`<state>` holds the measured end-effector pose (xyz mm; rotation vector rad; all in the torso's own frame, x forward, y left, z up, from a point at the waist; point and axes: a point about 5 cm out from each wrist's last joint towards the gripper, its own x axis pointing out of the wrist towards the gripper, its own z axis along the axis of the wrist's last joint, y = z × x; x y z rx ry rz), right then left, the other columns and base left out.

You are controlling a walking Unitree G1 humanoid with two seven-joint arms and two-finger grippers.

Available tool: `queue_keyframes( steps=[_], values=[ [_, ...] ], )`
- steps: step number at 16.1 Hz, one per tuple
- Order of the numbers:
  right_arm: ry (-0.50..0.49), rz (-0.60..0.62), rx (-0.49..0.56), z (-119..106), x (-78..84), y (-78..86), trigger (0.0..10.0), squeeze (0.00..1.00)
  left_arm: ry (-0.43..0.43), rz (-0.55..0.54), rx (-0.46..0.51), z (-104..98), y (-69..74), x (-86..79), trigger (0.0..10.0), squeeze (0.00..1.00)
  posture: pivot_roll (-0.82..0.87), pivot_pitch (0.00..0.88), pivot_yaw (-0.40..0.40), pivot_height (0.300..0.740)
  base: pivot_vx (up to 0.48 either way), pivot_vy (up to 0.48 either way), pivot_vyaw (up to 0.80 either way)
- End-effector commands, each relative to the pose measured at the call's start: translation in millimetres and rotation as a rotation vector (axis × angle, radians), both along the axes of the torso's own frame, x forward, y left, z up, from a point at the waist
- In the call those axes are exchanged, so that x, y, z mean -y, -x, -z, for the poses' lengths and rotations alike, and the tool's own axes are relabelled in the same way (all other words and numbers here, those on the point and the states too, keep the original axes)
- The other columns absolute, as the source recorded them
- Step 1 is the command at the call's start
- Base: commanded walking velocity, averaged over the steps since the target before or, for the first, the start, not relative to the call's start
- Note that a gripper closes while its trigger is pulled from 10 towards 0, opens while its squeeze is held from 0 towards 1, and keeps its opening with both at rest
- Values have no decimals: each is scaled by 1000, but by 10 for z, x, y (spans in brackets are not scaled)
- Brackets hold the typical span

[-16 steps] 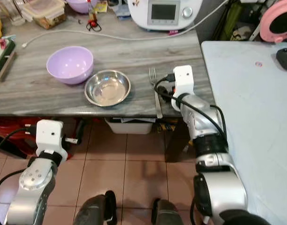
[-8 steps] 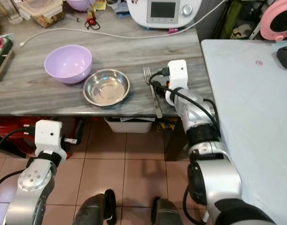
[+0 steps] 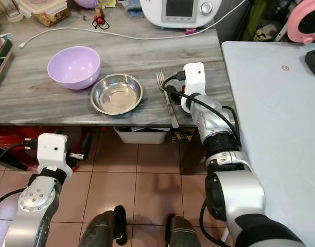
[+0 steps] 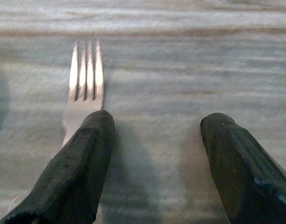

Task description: Setting the table

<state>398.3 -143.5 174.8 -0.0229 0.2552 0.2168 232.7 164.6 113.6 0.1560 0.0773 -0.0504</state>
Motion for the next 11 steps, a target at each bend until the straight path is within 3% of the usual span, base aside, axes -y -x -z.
queue_keyframes(
  steps=[1,5,11],
  values=[
    [1,48,43,-71,125,10,10000,0,3,-6,-1,-4,11,-17,10000,0,93,225,25,740,0,0,0],
    [-8,44,115,-92,188,136,10000,0,11,-3,8,-8,-17,-4,10000,0,82,212,26,740,0,0,0],
    [-22,-129,94,52,-50,354,10000,0,13,-2,10,-6,-21,-9,10000,0,82,209,25,740,0,0,0]
  ],
)
